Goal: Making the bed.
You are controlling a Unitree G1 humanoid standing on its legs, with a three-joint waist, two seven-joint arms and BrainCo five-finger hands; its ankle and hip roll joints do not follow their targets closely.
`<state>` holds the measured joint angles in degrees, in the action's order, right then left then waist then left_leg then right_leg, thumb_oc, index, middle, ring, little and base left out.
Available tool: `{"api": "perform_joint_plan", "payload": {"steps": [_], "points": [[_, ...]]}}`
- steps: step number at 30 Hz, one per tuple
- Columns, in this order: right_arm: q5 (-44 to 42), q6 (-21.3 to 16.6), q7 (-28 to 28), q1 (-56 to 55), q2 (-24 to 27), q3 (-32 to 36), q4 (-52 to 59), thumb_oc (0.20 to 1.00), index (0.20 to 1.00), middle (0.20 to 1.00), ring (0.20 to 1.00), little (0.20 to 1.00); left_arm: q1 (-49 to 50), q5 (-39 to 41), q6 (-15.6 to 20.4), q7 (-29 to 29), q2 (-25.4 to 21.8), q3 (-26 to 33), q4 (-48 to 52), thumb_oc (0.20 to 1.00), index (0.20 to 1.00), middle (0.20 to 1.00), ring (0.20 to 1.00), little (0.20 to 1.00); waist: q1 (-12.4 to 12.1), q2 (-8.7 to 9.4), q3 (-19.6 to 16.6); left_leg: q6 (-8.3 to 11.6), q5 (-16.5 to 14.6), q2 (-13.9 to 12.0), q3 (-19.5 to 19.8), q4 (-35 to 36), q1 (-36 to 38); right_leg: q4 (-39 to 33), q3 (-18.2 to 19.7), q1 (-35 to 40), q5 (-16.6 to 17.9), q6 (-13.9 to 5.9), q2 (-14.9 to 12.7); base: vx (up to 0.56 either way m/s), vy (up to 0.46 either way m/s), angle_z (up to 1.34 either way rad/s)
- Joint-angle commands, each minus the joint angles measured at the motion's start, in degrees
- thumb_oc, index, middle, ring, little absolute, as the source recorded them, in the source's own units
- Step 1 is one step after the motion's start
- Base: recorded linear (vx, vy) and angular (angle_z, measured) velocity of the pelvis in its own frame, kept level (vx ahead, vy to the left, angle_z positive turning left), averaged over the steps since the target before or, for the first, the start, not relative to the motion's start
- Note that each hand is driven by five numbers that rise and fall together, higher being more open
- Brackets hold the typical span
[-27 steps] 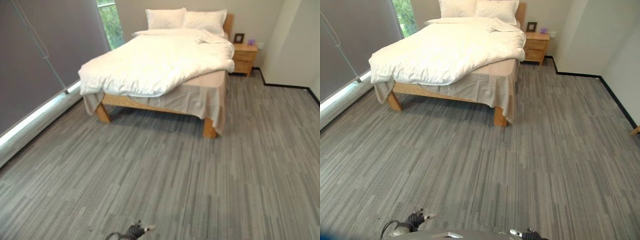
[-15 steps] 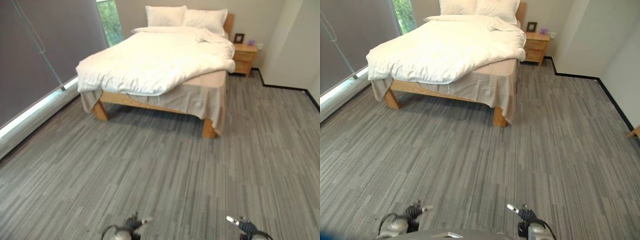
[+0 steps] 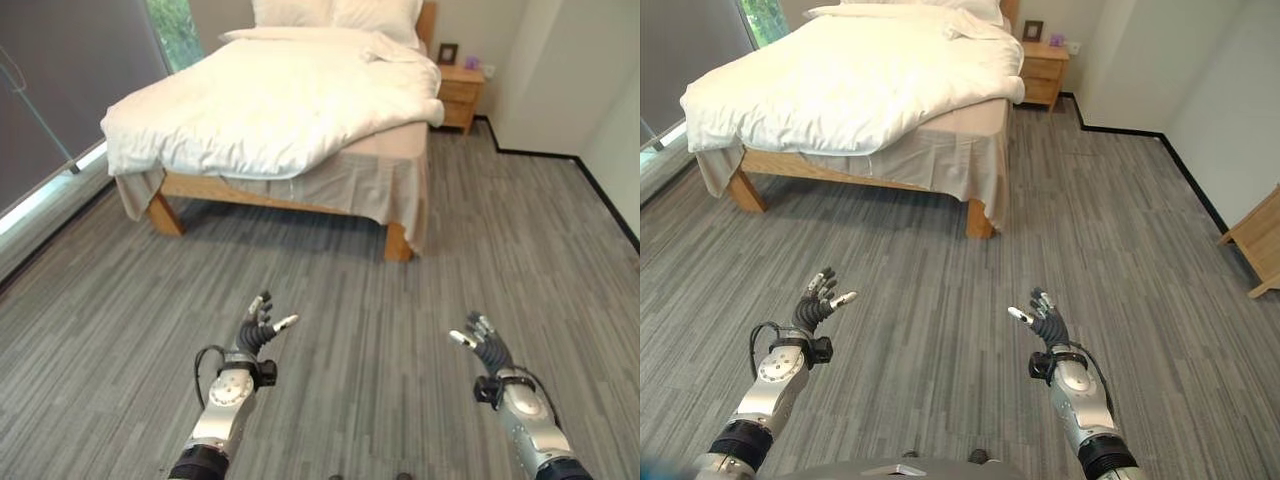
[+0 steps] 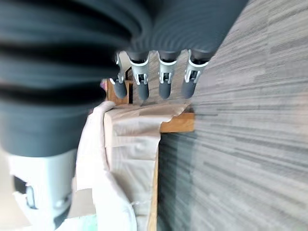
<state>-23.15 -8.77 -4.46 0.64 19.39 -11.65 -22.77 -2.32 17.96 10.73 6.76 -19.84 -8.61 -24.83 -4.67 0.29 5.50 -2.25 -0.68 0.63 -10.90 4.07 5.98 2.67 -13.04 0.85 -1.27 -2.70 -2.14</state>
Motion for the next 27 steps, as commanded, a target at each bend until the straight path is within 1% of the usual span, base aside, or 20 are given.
{"api": "perform_joint_plan", "payload": {"steps": [1,3,4,5,9,10,13,16,17,20,23,24,27], "points": [[6.6,-3.6,1.8,1.4,1.3,-0.6,5.7,1.000,1.000,1.000,1.000,1.000,-1.9,2.1,2.9,-0.8,-0.9,0.5,3.1,1.000,1.000,1.000,1.000,1.000,0.6,1.53,0.4,0.32,1.9,1.4,3.8,0.9,-1.0,8.5,5.6,-2.5,2.7,-5.61,-4.6,-0.03,0.082,-0.03],[7.4,-3.8,2.2,0.2,1.7,-0.4,7.2,1.000,1.000,1.000,1.000,1.000,-2.4,2.4,3.2,-1.6,-0.6,-0.5,3.7,1.000,1.000,1.000,1.000,1.000,1.7,1.25,0.6,0.11,1.9,1.8,5.7,0.7,-1.1,9.4,10.6,-3.5,1.9,-5.29,-2.5,0.01,0.040,0.03],[7.4,-3.8,2.2,0.1,1.7,-0.4,7.2,1.000,1.000,1.000,1.000,1.000,-2.4,2.5,3.2,-1.6,-0.6,-0.5,3.7,1.000,1.000,1.000,1.000,1.000,1.7,1.24,0.6,0.11,1.9,1.8,5.7,0.7,-1.0,9.5,10.6,-3.5,1.8,-5.28,-2.5,0.05,0.027,0.56],[7.7,-3.9,2.7,-1.3,1.9,0.0,8.3,1.000,1.000,1.000,1.000,1.000,-3.0,3.4,3.5,-1.9,-0.1,-0.9,4.0,1.000,1.000,1.000,1.000,1.000,2.3,1.17,0.4,0.04,1.7,2.1,6.8,0.5,-0.9,8.7,13.0,-3.3,1.0,-4.82,-2.0,0.05,0.011,0.63],[8.8,-3.9,3.2,-2.5,1.7,0.0,9.0,1.000,1.000,1.000,1.000,1.000,-3.1,4.3,3.7,-2.2,0.6,-1.4,5.3,1.000,1.000,1.000,1.000,1.000,2.3,1.45,-0.2,0.08,1.4,2.2,7.1,0.6,-0.7,6.1,11.8,-2.2,0.9,-4.52,-2.2,0.06,-0.039,0.33],[8.1,-4.0,3.6,-2.3,1.8,-0.1,8.6,1.000,1.000,1.000,1.000,1.000,-3.0,2.7,3.8,-2.5,0.3,-2.0,6.5,1.000,1.000,1.000,1.000,1.000,2.3,1.73,-0.3,0.23,1.3,2.4,7.8,0.4,-0.8,3.8,12.4,-1.8,1.4,-4.42,-1.9,0.05,-0.059,0.21],[8.4,-3.9,4.2,-1.9,2.0,-0.8,9.0,1.000,1.000,1.000,1.000,1.000,-1.9,1.4,3.8,-2.9,0.4,-2.1,7.7,1.000,1.000,1.000,1.000,1.000,1.7,1.97,-0.9,0.42,1.0,2.6,7.9,0.4,-0.5,1.4,12.0,-0.2,1.5,-4.34,-2.0,0.07,-0.048,0.15],[7.5,-3.8,4.0,-2.0,1.7,-0.5,10.1,1.000,1.000,1.000,1.000,1.000,-1.0,1.6,3.4,-3.0,0.9,-2.3,8.1,1.000,1.000,1.000,1.000,1.000,1.5,1.99,-1.2,0.56,1.0,2.5,7.9,0.5,-0.3,0.8,11.3,0.4,1.5,-4.33,-2.0,0.07,-0.034,0.07],[5.3,-3.9,3.7,-2.7,0.9,0.5,11.1,1.000,1.000,1.000,1.000,1.000,-0.2,1.4,3.1,-3.3,0.6,-2.5,9.6,1.000,1.000,1.000,1.000,1.000,1.5,1.95,-1.3,0.56,0.8,2.5,8.2,0.5,-0.3,0.6,10.8,0.6,1.4,-4.34,-2.1,0.05,-0.023,0.08],[4.1,-3.8,3.5,-3.1,0.0,0.9,11.3,1.000,1.000,1.000,1.000,1.000,0.3,0.5,3.0,-2.9,0.4,-2.3,9.9,1.000,1.000,1.000,1.000,1.000,1.5,1.97,-1.4,0.53,0.6,2.6,8.4,0.5,-0.3,0.4,10.1,1.0,1.2,-4.28,-2.2,0.05,-0.018,0.07],[4.8,-3.7,3.6,-3.8,0.2,0.7,11.8,1.000,1.000,1.000,1.000,1.000,0.6,0.6,3.0,-2.1,0.6,-1.4,10.1,1.000,1.000,1.000,1.000,1.000,1.5,2.04,-1.5,0.58,0.5,2.6,8.5,0.5,-0.2,0.0,9.8,1.4,1.2,-4.25,-2.3,0.05,-0.016,0.04],[6.6,-3.5,3.9,-4.8,0.8,0.8,13.5,1.000,1.000,1.000,1.000,1.000,1.1,0.5,3.1,-1.9,0.5,-0.5,10.5,1.000,1.000,1.000,1.000,1.000,1.5,2.10,-1.6,0.63,0.4,2.6,8.6,0.6,-0.1,0.0,9.5,1.5,1.0,-4.27,-2.3,0.05,-0.009,0.00],[6.7,-3.5,3.7,-5.2,0.7,1.4,13.5,1.000,1.000,1.000,1.000,1.000,1.2,-0.1,3.2,-1.8,0.3,-0.2,10.6,1.000,1.000,1.000,1.000,1.000,1.6,2.05,-1.7,0.67,0.4,2.6,8.6,0.7,-0.1,0.0,9.4,1.7,0.9,-4.25,-2.3,0.05,-0.002,0.00]]}}
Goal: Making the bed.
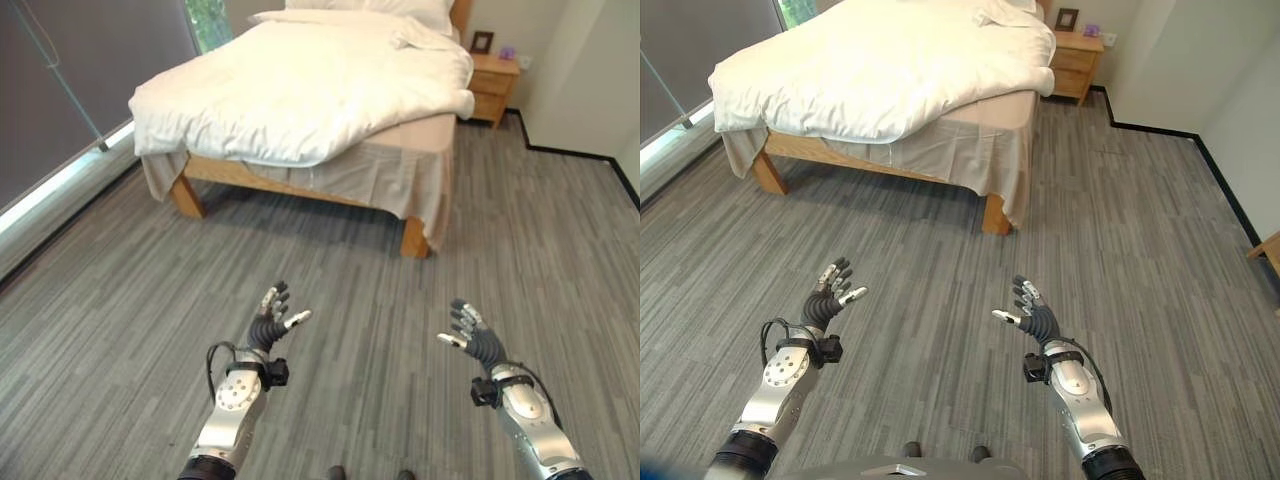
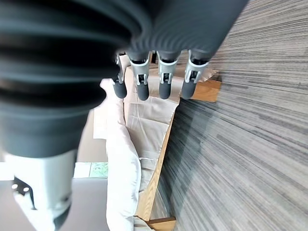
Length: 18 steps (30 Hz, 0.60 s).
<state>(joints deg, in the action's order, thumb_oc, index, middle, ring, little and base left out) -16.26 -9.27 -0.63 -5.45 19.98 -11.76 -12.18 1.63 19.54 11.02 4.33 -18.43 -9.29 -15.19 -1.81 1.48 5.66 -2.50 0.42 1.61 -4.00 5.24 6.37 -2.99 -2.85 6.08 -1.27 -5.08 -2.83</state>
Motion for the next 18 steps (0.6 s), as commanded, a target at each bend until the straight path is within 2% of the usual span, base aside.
{"api": "perform_joint_plan", "payload": {"steps": [1,7,9,10,11,12,14,15,16,17,18], "points": [[-0.7,-3.1,-0.1,0.8,0.0,1.7,3.1,1.000,1.000,1.000,1.000,1.000,-2.8,-2.1,2.8,0.8,-1.2,0.7,0.9,1.000,1.000,1.000,1.000,1.000,-1.2,0.87,-1.8,0.91,-0.8,1.6,1.7,-0.5,-0.5,5.6,-0.7,-3.6,0.9,-1.85,-1.6,0.04,0.003,-0.01],[-3.4,-3.6,-0.8,2.1,-1.2,1.5,2.4,1.000,1.000,1.000,1.000,1.000,-3.4,-1.3,3.1,2.1,-0.9,1.4,0.8,1.000,1.000,1.000,1.000,1.000,-1.5,0.90,-1.4,0.96,-1.2,1.5,0.4,-0.7,-1.0,5.0,-1.0,-4.0,1.4,-2.32,-2.0,0.02,0.012,-0.04],[-4.9,-3.9,-0.8,3.0,-1.5,1.2,2.2,1.000,1.000,1.000,1.000,1.000,-3.5,-0.9,3.2,2.4,-1.1,1.7,1.3,1.000,1.000,1.000,1.000,1.000,-1.9,0.79,-0.8,0.66,-1.5,1.3,-0.4,-1.3,-1.9,7.9,-1.0,-6.2,1.2,-2.73,-2.2,-0.06,0.064,-0.24],[-5.8,-4.0,-1.1,4.2,-1.8,0.7,2.4,1.000,1.000,1.000,1.000,1.000,-4.1,-0.6,3.1,2.7,-1.4,1.5,1.4,1.000,1.000,1.000,1.000,1.000,-2.2,0.33,0.9,-0.27,-2.0,1.1,-0.6,-2.3,-2.8,18.8,-1.0,-12.2,2.7,-4.02,-2.5,-0.09,0.084,-0.26],[-5.8,-4.0,-1.1,4.3,-1.8,0.7,2.4,1.000,1.000,1.000,1.000,1.000,-4.1,-0.6,3.1,2.7,-1.4,1.5,1.4,1.000,1.000,1.000,1.000,1.000,-2.4,0.45,0.7,-0.31,-2.0,1.2,-0.8,-2.4,-3.0,19.3,-0.8,-12.7,2.5,-4.06,-2.6,-0.05,0.214,-0.48],[-8.6,-4.2,-1.7,5.5,-3.4,-0.4,3.0,1.000,1.000,1.000,1.000,1.000,-4.0,-1.3,2.6,2.7,-2.4,0.8,2.1,1.000,1.000,1.000,1.000,1.000,-1.7,-0.79,3.8,-1.48,-3.1,0.8,-1.4,-2.6,-1.5,34.8,-1.8,-19.5,7.8,-5.20,-3.0,0.02,0.147,-0.52],[-8.6,-4.2,-1.7,5.5,-3.4,-0.4,3.0,1.000,1.000,1.000,1.000,1.000,-4.0,-1.3,2.6,2.7,-2.4,0.9,2.1,1.000,1.000,1.000,1.000,1.000,-1.7,-0.63,3.8,-1.52,-3.1,1.0,-1.5,-2.6,-1.5,35.2,-1.6,-19.7,7.6,-5.24,-3.1,0.08,0.105,-0.29],[-9.0,-3.8,-1.4,6.0,-4.4,-1.0,2.5,1.000,1.000,1.000,1.000,1.000,-3.1,-2.9,2.1,1.7,-3.5,0.6,3.0,1.000,1.000,1.000,1.000,1.000,-1.4,-1.44,4.9,-1.61,-4.3,0.4,-2.3,-2.0,1.1,38.0,-4.9,-23.9,9.2,-5.36,-5.9,0.27,0.057,-0.01],[-9.3,-3.5,-1.1,6.0,-5.0,-1.1,2.4,1.000,1.000,1.000,1.000,1.000,-2.6,-3.5,1.9,1.2,-3.9,0.7,3.4,1.000,1.000,1.000,1.000,1.000,-1.1,-1.35,4.7,-1.24,-4.9,0.2,-2.6,-1.7,2.4,35.2,-6.7,-24.2,8.8,-5.21,-8.1,0.27,0.056,-0.03],[-9.3,-3.5,-1.1,6.0,-5.0,-1.1,2.4,1.000,1.000,1.000,1.000,1.000,-2.6,-3.5,1.9,1.2,-3.9,0.7,3.4,1.000,1.000,1.000,1.000,1.000,-1.1,-1.36,4.8,-1.23,-4.9,0.2,-2.6,-1.7,2.5,35.2,-6.8,-24.2,8.8,-5.22,-8.1,0.43,-0.102,-0.12],[-10.9,-3.1,-0.4,5.2,-5.2,-1.0,2.5,1.000,1.000,1.000,1.000,1.000,-1.6,-3.3,2.0,0.4,-4.1,0.7,4.2,1.000,1.000,1.000,1.000,1.000,0.1,-1.14,4.9,0.61,-6.0,-0.7,-1.1,-0.9,5.6,22.7,-7.4,-24.4,8.5,-4.77,-8.6,0.44,-0.139,-0.06]]}}
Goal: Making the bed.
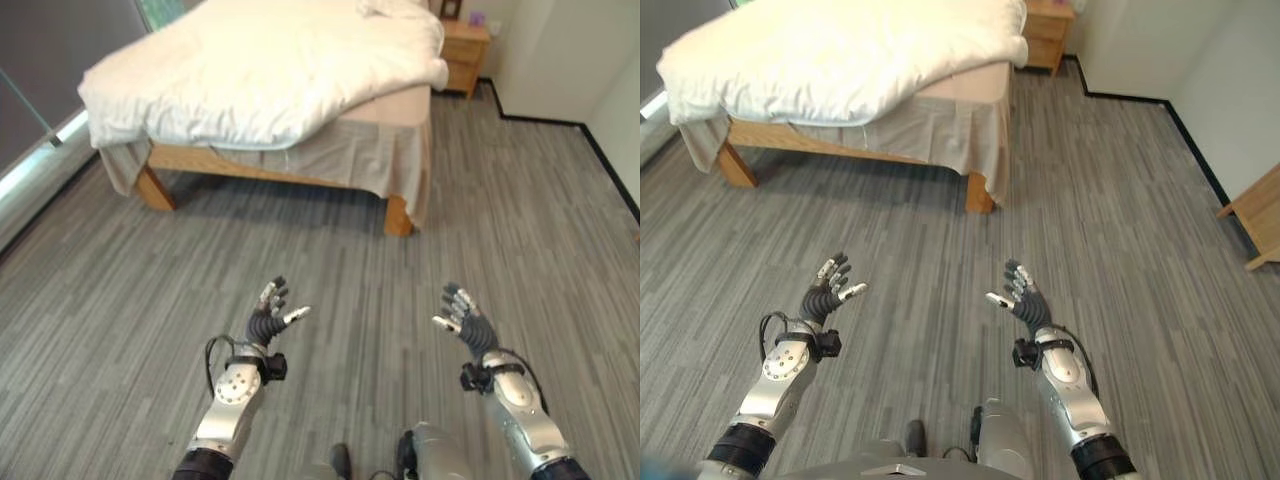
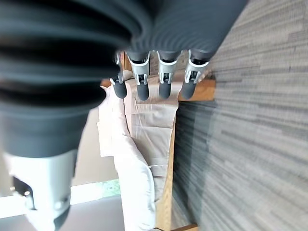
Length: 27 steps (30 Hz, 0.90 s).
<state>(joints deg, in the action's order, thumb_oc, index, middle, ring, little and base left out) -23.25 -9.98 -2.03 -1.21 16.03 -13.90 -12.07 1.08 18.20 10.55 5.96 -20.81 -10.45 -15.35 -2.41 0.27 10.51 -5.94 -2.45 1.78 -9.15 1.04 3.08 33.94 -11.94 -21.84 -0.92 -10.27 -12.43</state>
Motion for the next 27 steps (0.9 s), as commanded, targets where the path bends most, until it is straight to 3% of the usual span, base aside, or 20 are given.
{"api": "perform_joint_plan", "payload": {"steps": [1,2,3,5,6,7,8,9,11,12,13,16,18,19,20,21,23,25,26,27], "points": [[-4.9,-2.3,1.1,0.5,-1.1,1.1,2.5,1.000,1.000,1.000,1.000,1.000,-1.2,-1.5,2.7,-1.4,-1.6,1.5,3.9,1.000,1.000,1.000,1.000,1.000,1.4,0.59,0.1,4.94,-3.6,-0.8,5.0,3.5,9.8,-20.0,3.2,2.9,9.2,-0.05,1.1,0.74,-0.240,0.15],[-4.9,-2.1,1.2,0.0,-0.6,0.9,3.0,1.000,1.000,1.000,1.000,1.000,-2.4,-1.3,2.9,-1.4,-1.0,0.6,2.7,1.000,1.000,1.000,1.000,1.000,2.8,1.01,0.1,6.65,-4.6,-1.8,6.9,4.0,11.3,-31.0,5.9,3.1,11.4,-1.06,2.1,0.61,-0.217,0.33],[-4.3,-2.1,1.1,-0.1,-0.4,0.8,3.2,1.000,1.000,1.000,1.000,1.000,-3.3,-1.6,2.9,-1.1,-0.7,0.2,1.7,1.000,1.000,1.000,1.000,1.000,3.4,1.08,0.0,7.36,-5.3,-2.7,7.9,4.0,12.4,-34.4,7.1,2.6,13.2,-1.83,2.1,0.67,-0.252,0.38],[-4.2,-1.9,1.7,-0.9,-0.1,1.0,4.6,1.000,1.000,1.000,1.000,1.000,-3.6,-1.9,3.0,-0.8,-0.2,-0.5,1.6,1.000,1.000,1.000,1.000,1.000,4.2,1.09,-0.6,8.78,-5.9,-4.7,9.2,4.0,15.1,-33.8,6.8,1.7,15.0,-3.16,1.7,0.57,-0.242,0.88],[-4.8,-1.8,2.0,-1.6,0.0,1.1,5.5,1.000,1.000,1.000,1.000,1.000,-3.4,-1.9,2.8,-1.2,-0.2,-0.8,2.2,1.000,1.000,1.000,1.000,1.000,4.3,1.00,-1.4,9.51,-4.3,-5.9,10.3,3.6,15.2,-33.4,6.2,2.6,13.7,-2.62,2.1,0.55,-0.260,1.11],[-4.8,-2.0,2.3,-1.5,0.3,0.9,4.9,1.000,1.000,1.000,1.000,1.000,-3.2,-2.1,3.0,-1.4,-0.2,-1.0,2.4,1.000,1.000,1.000,1.000,1.000,4.5,1.18,-1.8,10.16,-3.0,-7.2,10.8,0.8,14.8,-31.8,6.5,3.0,13.6,-1.69,2.7,0.71,-0.378,0.88],[-5.8,-1.7,2.2,-1.1,0.8,0.5,4.0,1.000,1.000,1.000,1.000,1.000,-3.0,-1.0,2.8,-2.1,0.0,-1.4,2.9,1.000,1.000,1.000,1.000,1.000,4.9,0.34,-2.6,11.87,4.9,-10.6,11.1,-9.2,11.7,-29.4,6.1,4.5,11.3,0.83,5.2,0.54,-0.301,0.67],[-5.8,-1.7,2.2,-1.1,0.7,0.5,4.0,1.000,1.000,1.000,1.000,1.000,-3.0,-1.0,2.8,-2.1,0.0,-1.4,2.9,1.000,1.000,1.000,1.000,1.000,5.0,0.49,-2.7,11.86,5.0,-10.4,11.2,-9.2,11.5,-29.5,6.1,4.4,11.4,0.83,5.1,0.55,-0.358,0.73],[-8.6,-2.4,1.7,-0.2,1.5,0.1,3.9,1.000,1.000,1.000,1.000,1.000,-3.1,1.2,2.0,-2.7,0.3,-1.1,3.6,1.000,1.000,1.000,1.000,1.000,4.0,1.61,-1.9,11.04,14.9,-13.1,9.5,-29.1,1.9,-29.3,4.1,9.3,8.2,5.23,6.9,0.38,-0.359,0.49],[-8.6,-2.4,1.7,-0.2,1.5,0.1,3.9,1.000,1.000,1.000,1.000,1.000,-3.1,1.2,2.0,-2.7,0.3,-1.1,3.6,1.000,1.000,1.000,1.000,1.000,4.3,1.73,-2.1,11.04,15.0,-13.0,9.7,-29.2,1.6,-29.4,4.0,9.2,8.3,5.24,6.8,0.50,-0.566,0.23],[-8.5,-2.4,2.1,-1.2,3.1,0.8,4.4,1.000,1.000,1.000,1.000,1.000,-2.7,1.9,1.9,-4.2,-0.5,-0.9,4.7,1.000,1.000,1.000,1.000,1.000,2.1,3.38,0.1,8.28,14.1,-14.0,7.1,-40.9,-6.2,-30.5,3.8,14.3,5.3,8.29,8.4,0.30,-0.359,0.21],[-6.3,-2.3,0.1,-0.9,4.8,2.3,4.4,1.000,1.000,1.000,1.000,1.000,-2.7,2.1,1.8,-4.2,-0.5,-1.1,5.2,1.000,1.000,1.000,1.000,1.000,-0.4,4.30,1.5,7.84,10.8,-12.7,6.1,-46.3,-15.0,-31.4,3.7,18.5,2.7,9.31,9.2,0.48,-0.393,0.12],[-6.8,-2.7,0.2,0.3,5.6,3.9,4.5,1.000,1.000,1.000,1.000,1.000,-3.1,1.7,2.6,-5.0,-0.5,-1.5,5.2,1.000,1.000,1.000,1.000,1.000,-3.1,4.65,1.2,9.08,8.9,-9.7,2.7,-37.8,-22.2,-34.2,3.3,24.5,1.0,8.62,9.2,0.55,-0.115,0.28],[-6.8,-2.7,0.2,0.3,5.6,3.9,4.5,1.000,1.000,1.000,1.000,1.000,-3.1,1.7,2.6,-5.0,-0.5,-1.5,5.2,1.000,1.000,1.000,1.000,1.000,-3.1,4.65,1.2,9.08,8.9,-9.7,2.7,-37.8,-22.2,-34.2,3.3,24.5,1.0,8.62,9.2,0.62,-0.070,0.25],[-6.5,-2.9,0.5,0.5,5.8,4.2,4.8,1.000,1.000,1.000,1.000,1.000,-3.3,0.9,3.0,-5.2,-0.8,-1.8,5.3,1.000,1.000,1.000,1.000,1.000,-4.2,4.46,0.5,8.97,9.3,-8.0,0.2,-29.7,-22.6,-35.2,3.1,26.3,0.4,8.13,9.7,0.70,-0.008,-0.06],[-5.4,-3.3,0.9,1.2,5.9,3.8,4.2,1.000,1.000,1.000,1.000,1.000,-3.5,-0.2,3.7,-5.5,-0.8,-2.1,5.3,1.000,1.000,1.000,1.000,1.000,-6.1,3.61,-1.4,8.49,11.0,-4.3,-3.1,-13.7,-22.7,-36.7,3.4,29.5,-1.2,7.25,11.8,0.89,0.001,0.05],[-4.4,-3.2,1.5,2.4,5.2,2.3,3.5,1.000,1.000,1.000,1.000,1.000,-3.3,-0.4,3.8,-5.5,-0.6,-1.8,5.7,1.000,1.000,1.000,1.000,1.000,-8.0,3.04,-3.0,8.33,14.5,-0.7,-2.4,-1.0,-21.3,-37.9,4.8,33.2,-2.8,6.61,13.7,0.78,0.025,0.13],[-3.7,-3.0,1.8,3.5,4.9,1.9,3.0,1.000,1.000,1.000,1.000,1.000,-2.8,-0.2,3.9,-5.7,-0.7,-1.3,6.2,1.000,1.000,1.000,1.000,1.000,-9.1,2.88,-3.8,8.66,16.1,-0.2,-2.7,2.2,-20.9,-38.1,5.2,35.0,-3.6,6.55,14.3,0.53,0.004,-0.40],[-4.0,-2.4,2.3,5.3,4.0,1.4,2.6,1.000,1.000,1.000,1.000,1.000,-1.9,0.5,3.9,-6.0,-0.9,-0.2,7.5,1.000,1.000,1.000,1.000,1.000,-10.0,3.04,-5.1,8.54,17.2,-0.4,-5.8,1.3,-21.0,-37.6,6.0,37.8,-4.9,6.75,15.0,0.65,0.042,-0.55],[-5.2,-2.3,2.9,5.5,2.5,1.0,3.5,1.000,1.000,1.000,1.000,1.000,-0.9,2.1,3.5,-6.8,-0.9,0.9,8.7,1.000,1.000,1.000,1.000,1.000,-9.8,3.95,-5.7,6.80,15.3,-0.4,-8.6,1.3,-18.8,-35.9,6.3,38.3,-5.9,6.16,14.6,0.78,0.086,-0.41]]}}
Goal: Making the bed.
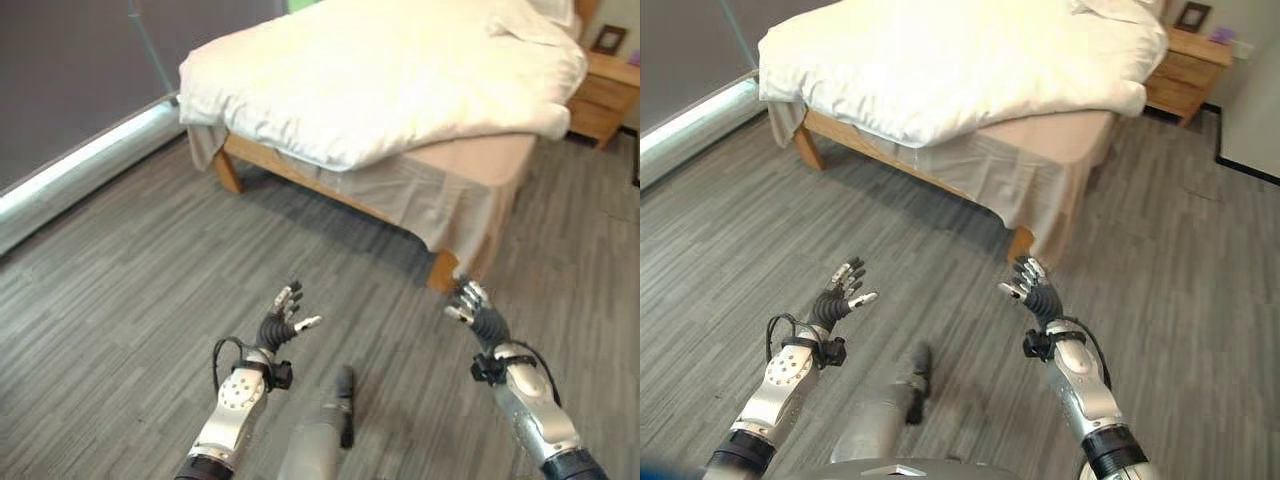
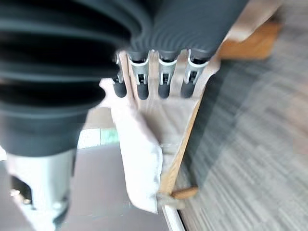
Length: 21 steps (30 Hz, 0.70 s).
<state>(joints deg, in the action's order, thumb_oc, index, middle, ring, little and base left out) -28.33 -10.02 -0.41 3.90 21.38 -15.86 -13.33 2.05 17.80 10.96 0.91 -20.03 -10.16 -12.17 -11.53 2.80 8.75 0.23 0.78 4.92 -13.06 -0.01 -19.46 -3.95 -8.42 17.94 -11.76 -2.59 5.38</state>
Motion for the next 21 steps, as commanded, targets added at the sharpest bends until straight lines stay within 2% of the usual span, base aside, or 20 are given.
{"api": "perform_joint_plan", "payload": {"steps": [1,2,3,4,5,6,7,8,9,10,11,12,14,15,16,17,18,19,21], "points": [[-0.4,-2.2,1.5,0.1,-4.0,2.0,4.4,1.000,1.000,1.000,1.000,1.000,-1.4,2.4,3.5,-1.8,-1.6,0.5,5.0,1.000,1.000,1.000,1.000,1.000,-0.5,2.11,-4.4,-1.18,10.8,-3.5,-5.8,1.4,4.3,4.2,2.7,-1.4,4.6,-2.05,-4.2,0.52,0.129,-0.35],[-0.3,-2.1,1.8,-0.1,-5.0,1.5,3.9,1.000,1.000,1.000,1.000,1.000,-1.4,2.6,3.3,-2.2,-1.8,0.0,5.1,1.000,1.000,1.000,1.000,1.000,-1.1,3.31,-5.0,-2.09,9.7,-2.7,-6.1,0.0,4.7,9.9,2.4,-3.0,8.3,-4.03,-5.7,0.46,0.172,-0.37],[-0.1,-2.1,1.7,0.0,-6.0,1.0,3.3,1.000,1.000,1.000,1.000,1.000,-1.6,2.1,2.9,-2.1,-1.9,-0.4,4.9,1.000,1.000,1.000,1.000,1.000,-1.2,4.73,-4.9,-3.19,6.4,-1.1,-5.9,-1.2,6.1,20.3,2.0,-5.1,14.6,-8.66,-7.5,0.29,0.105,-0.63],[-0.1,-2.2,1.7,0.1,-6.1,0.9,3.2,1.000,1.000,1.000,1.000,1.000,-1.6,2.1,2.9,-2.0,-2.0,-0.3,4.9,1.000,1.000,1.000,1.000,1.000,-1.7,4.50,-5.0,-3.43,7.2,-2.1,-6.9,-1.6,5.4,20.4,2.4,-5.9,15.2,-8.30,-6.9,0.51,0.164,-0.56],[-1.5,-1.8,1.9,0.5,-7.5,0.0,3.3,1.000,1.000,1.000,1.000,1.000,-2.5,1.7,2.6,-1.1,-2.9,-0.6,6.4,1.000,1.000,1.000,1.000,1.000,-0.5,4.34,-2.8,-4.64,2.3,-2.4,-5.8,-3.5,9.9,36.4,1.7,-12.0,23.3,-12.41,-9.9,0.46,0.116,-0.56],[-0.8,-1.7,2.7,1.1,-7.5,-0.6,3.2,1.000,1.000,1.000,1.000,1.000,-2.9,2.4,2.8,-1.1,-3.2,-0.7,6.5,1.000,1.000,1.000,1.000,1.000,0.1,2.96,-2.1,-5.15,2.1,-4.4,-6.3,-4.0,11.9,40.5,0.8,-14.9,26.2,-12.03,-10.5,0.67,0.186,0.01],[1.1,-1.4,2.4,1.2,-7.0,-0.7,3.0,1.000,1.000,1.000,1.000,1.000,-3.3,2.3,2.9,-1.1,-3.4,-0.9,6.4,1.000,1.000,1.000,1.000,1.000,0.9,1.92,-1.6,-5.58,0.9,-4.8,-5.3,-4.1,13.9,43.6,0.4,-18.1,25.1,-10.93,-11.0,0.46,0.134,0.27],[1.9,-1.0,2.1,0.7,-6.7,-0.4,3.5,1.000,1.000,1.000,1.000,1.000,-3.5,2.2,3.0,-1.2,-4.0,-0.8,6.7,1.000,1.000,1.000,1.000,1.000,1.8,0.92,-1.2,-6.03,0.1,-5.0,-3.9,-3.5,16.5,45.8,-1.5,-21.5,23.1,-9.50,-13.1,0.50,0.121,0.47],[1.6,-1.0,2.3,0.4,-6.5,0.0,4.0,1.000,1.000,1.000,1.000,1.000,-3.7,1.9,2.9,-1.3,-4.6,-0.8,7.1,1.000,1.000,1.000,1.000,1.000,2.5,0.56,-1.1,-5.97,-0.6,-4.8,-2.9,-3.1,18.5,44.2,-3.2,-22.6,21.9,-8.38,-16.0,0.33,0.071,0.53],[1.6,-0.9,2.3,0.4,-6.5,0.0,4.0,1.000,1.000,1.000,1.000,1.000,-3.7,1.9,2.9,-1.3,-4.6,-0.7,7.1,1.000,1.000,1.000,1.000,1.000,2.6,0.45,-1.1,-5.92,-0.5,-4.9,-2.8,-3.1,18.4,44.0,-3.4,-22.5,22.0,-8.28,-15.9,0.54,-0.036,0.56],[2.3,-1.0,2.8,0.1,-5.3,1.5,4.7,1.000,1.000,1.000,1.000,1.000,-4.0,2.4,2.8,-2.5,-5.3,-1.1,7.8,1.000,1.000,1.000,1.000,1.000,3.4,-0.03,-0.9,-4.93,-1.7,-5.0,0.0,-2.4,21.6,37.5,-6.5,-24.6,18.6,-6.62,-20.4,0.55,-0.106,0.77],[2.9,-1.1,3.0,0.4,-4.1,2.4,5.5,1.000,1.000,1.000,1.000,1.000,-4.1,3.2,2.9,-3.1,-5.3,-1.3,7.7,1.000,1.000,1.000,1.000,1.000,4.0,0.02,-0.8,-4.10,-2.0,-4.9,1.7,-1.5,23.1,32.5,-6.9,-25.2,18.5,-6.68,-21.5,0.69,-0.173,0.64],[4.3,-1.5,2.8,0.5,-1.7,4.5,6.4,1.000,1.000,1.000,1.000,1.000,-4.1,3.4,3.1,-4.0,-5.4,-2.0,6.9,1.000,1.000,1.000,1.000,1.000,4.8,0.91,-1.0,-2.16,-3.6,-4.9,4.7,-0.7,25.4,18.7,-5.0,-24.9,19.8,-7.52,-22.2,0.41,-0.186,0.87],[4.3,-1.5,2.8,0.5,-1.7,4.5,6.4,1.000,1.000,1.000,1.000,1.000,-4.1,3.4,3.1,-4.0,-5.4,-2.0,6.9,1.000,1.000,1.000,1.000,1.000,4.9,0.84,-1.0,-2.14,-3.5,-4.9,4.8,-0.6,25.3,18.2,-5.2,-24.7,20.0,-7.47,-22.1,0.56,-0.281,1.40],[5.5,-2.1,1.2,0.9,0.4,7.2,7.5,1.000,1.000,1.000,1.000,1.000,-4.7,2.4,3.3,-4.3,-5.7,-2.7,6.1,1.000,1.000,1.000,1.000,1.000,6.1,1.59,-1.4,-0.14,-4.5,-5.7,7.8,0.8,27.6,5.9,-0.7,-24.9,22.6,-9.55,-21.5,0.38,-0.192,1.25],[5.6,-2.1,1.2,0.9,0.4,7.3,7.5,1.000,1.000,1.000,1.000,1.000,-4.8,2.4,3.3,-4.3,-5.6,-2.7,6.1,1.000,1.000,1.000,1.000,1.000,6.1,1.62,-1.4,-0.14,-4.4,-5.7,7.9,0.9,27.6,5.6,-0.8,-24.8,22.8,-9.54,-21.5,0.73,-0.366,1.42],[6.9,-2.4,0.0,2.1,2.2,10.1,8.6,1.000,1.000,1.000,1.000,1.000,-5.7,2.0,3.4,-5.0,-6.1,-3.3,5.6,1.000,1.000,1.000,1.000,1.000,6.9,2.16,-2.3,1.76,-4.9,-7.1,9.8,2.7,30.1,0.2,0.9,-25.7,26.3,-12.14,-22.5,0.49,-0.272,1.06],[7.9,-2.4,-0.7,2.7,3.3,11.1,8.4,1.000,1.000,1.000,1.000,1.000,-5.7,1.9,3.6,-5.3,-6.2,-3.4,5.4,1.000,1.000,1.000,1.000,1.000,6.9,2.44,-2.6,2.46,-5.3,-7.9,10.4,2.8,30.7,-0.2,0.9,-26.4,27.9,-12.41,-23.2,0.64,-0.398,1.18],[9.7,-2.2,-2.1,3.7,5.8,13.7,8.2,1.000,1.000,1.000,1.000,1.000,-5.7,1.9,3.3,-5.5,-6.0,-3.3,5.1,1.000,1.000,1.000,1.000,1.000,7.3,2.97,-3.3,3.89,-5.4,-10.1,12.1,2.6,32.3,1.6,1.8,-26.4,29.0,-12.41,-22.7,0.44,-0.352,0.90]]}}
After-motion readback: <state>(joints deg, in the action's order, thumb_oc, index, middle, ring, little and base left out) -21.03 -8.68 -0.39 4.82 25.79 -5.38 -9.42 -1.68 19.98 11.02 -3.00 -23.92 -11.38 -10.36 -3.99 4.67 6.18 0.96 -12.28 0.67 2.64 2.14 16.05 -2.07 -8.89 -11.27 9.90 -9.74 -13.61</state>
